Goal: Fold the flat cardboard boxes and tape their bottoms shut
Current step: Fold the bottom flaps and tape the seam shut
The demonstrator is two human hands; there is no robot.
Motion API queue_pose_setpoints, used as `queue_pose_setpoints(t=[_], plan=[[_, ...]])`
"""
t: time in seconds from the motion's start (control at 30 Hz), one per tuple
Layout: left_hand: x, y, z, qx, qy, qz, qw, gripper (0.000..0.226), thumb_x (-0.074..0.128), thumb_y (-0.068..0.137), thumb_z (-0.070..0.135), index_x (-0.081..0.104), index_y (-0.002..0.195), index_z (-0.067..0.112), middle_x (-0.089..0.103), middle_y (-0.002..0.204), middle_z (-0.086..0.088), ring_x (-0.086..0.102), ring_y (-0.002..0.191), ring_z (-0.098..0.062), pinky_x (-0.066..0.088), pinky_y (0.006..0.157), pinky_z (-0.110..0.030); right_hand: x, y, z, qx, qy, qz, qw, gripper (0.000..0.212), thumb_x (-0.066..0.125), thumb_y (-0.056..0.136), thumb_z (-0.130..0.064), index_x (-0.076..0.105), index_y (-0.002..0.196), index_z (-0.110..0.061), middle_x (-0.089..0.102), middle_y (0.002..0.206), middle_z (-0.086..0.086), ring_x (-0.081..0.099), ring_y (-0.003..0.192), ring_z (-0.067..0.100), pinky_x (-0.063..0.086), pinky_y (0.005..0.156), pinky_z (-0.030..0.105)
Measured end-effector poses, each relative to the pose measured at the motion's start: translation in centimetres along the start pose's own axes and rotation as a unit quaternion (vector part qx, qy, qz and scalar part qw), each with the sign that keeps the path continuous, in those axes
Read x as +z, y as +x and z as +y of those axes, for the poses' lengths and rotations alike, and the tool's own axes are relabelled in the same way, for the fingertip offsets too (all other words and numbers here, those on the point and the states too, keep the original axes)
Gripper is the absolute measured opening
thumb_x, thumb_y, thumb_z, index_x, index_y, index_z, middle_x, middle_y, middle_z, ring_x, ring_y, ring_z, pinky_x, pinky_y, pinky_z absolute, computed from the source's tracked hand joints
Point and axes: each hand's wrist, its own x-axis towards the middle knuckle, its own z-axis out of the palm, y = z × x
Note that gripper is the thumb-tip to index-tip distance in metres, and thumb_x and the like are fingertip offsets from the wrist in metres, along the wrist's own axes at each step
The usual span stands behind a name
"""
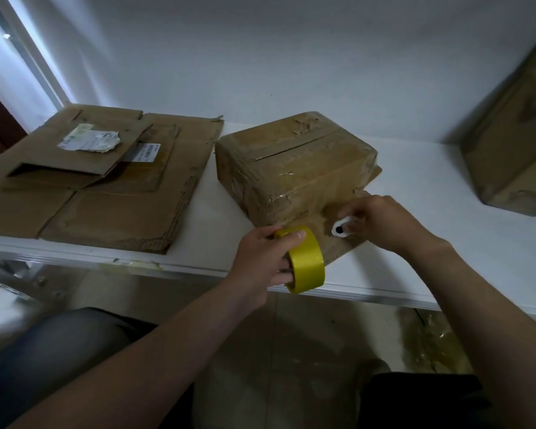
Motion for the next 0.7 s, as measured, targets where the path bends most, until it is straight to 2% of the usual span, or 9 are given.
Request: queue_pose_setpoints(t=[0.13,0.2,0.3,0.4,0.47,0.57,0.7], plan=[[-1.0,-0.3,0.4,0.017,0.037,0.015,0.999,0.043,0.082,0.082,0.02,0.061,0.119,0.02,0.069,0.109,-0.013,0.076,0.078,-0.024,0.06,0.056,-0.034,0.4,0.3,0.7,0.026,0.033,0.006,0.999,0.008,0.071,0.089,-0.027,0.072,0.093,-0.034,0.07,0.102,-0.003,0.064,0.092,0.018,0.046,0.077,0.028],[-1.9,-0.4,0.7,0.043,0.093,0.032,0.994,0.047,0.083,0.081,0.023,0.062,0.123,0.02,0.068,0.111,-0.011,0.075,0.08,-0.025,0.06,0.056,-0.035,-0.3,0.5,-0.6,-0.021,0.05,0.043,0.998,0.007,0.07,0.091,-0.036,0.076,0.093,-0.034,0.073,0.098,-0.008,0.065,0.091,0.012,0.051,0.082,0.03],[-3.8,-0.3,1.9,0.071,0.175,0.047,0.981,0.055,0.085,0.078,0.027,0.061,0.127,0.023,0.066,0.113,-0.004,0.071,0.09,-0.024,0.059,0.057,-0.034,-1.3,0.9,-3.9,-0.126,0.089,0.111,0.982,0.035,0.052,0.096,-0.06,0.073,0.112,-0.036,0.071,0.111,-0.016,0.06,0.101,0.008,0.049,0.089,0.033],[-5.8,0.1,4.0,0.077,0.233,0.061,0.967,0.055,0.085,0.078,0.029,0.06,0.127,0.025,0.064,0.107,-0.001,0.069,0.086,-0.023,0.058,0.058,-0.033,-1.1,2.1,-6.9,-0.198,0.079,0.143,0.966,0.055,0.039,0.095,-0.068,0.058,0.137,-0.038,0.063,0.131,-0.018,0.04,0.11,0.009,0.037,0.091,0.033],[-6.9,1.0,5.7,0.089,0.242,0.081,0.963,0.051,0.086,0.077,0.029,0.061,0.122,0.026,0.064,0.107,-0.004,0.069,0.085,-0.025,0.061,0.066,-0.039,-0.2,3.3,-8.0,-0.214,0.05,0.13,0.967,0.061,0.035,0.092,-0.072,0.053,0.141,-0.041,0.057,0.139,-0.02,0.034,0.114,0.009,0.031,0.092,0.034],[-7.6,2.6,7.5,0.117,0.235,0.114,0.958,0.047,0.088,0.074,0.031,0.06,0.111,0.032,0.062,0.113,-0.004,0.067,0.093,-0.026,0.061,0.078,-0.049,2.0,5.1,-7.7,-0.221,-0.039,0.108,0.969,0.066,0.031,0.089,-0.079,0.044,0.146,-0.049,0.04,0.153,-0.024,0.031,0.129,0.017,0.026,0.103,0.04],[-8.1,3.7,7.4,0.154,0.269,0.121,0.943,0.064,0.09,0.06,0.045,0.057,0.114,0.038,0.063,0.122,-0.003,0.066,0.103,-0.026,0.06,0.082,-0.053,3.4,6.0,-6.1,-0.261,-0.075,0.152,0.95,0.066,0.044,0.087,-0.075,0.044,0.147,-0.048,0.037,0.156,-0.023,0.036,0.134,0.021,0.023,0.105,0.041]])
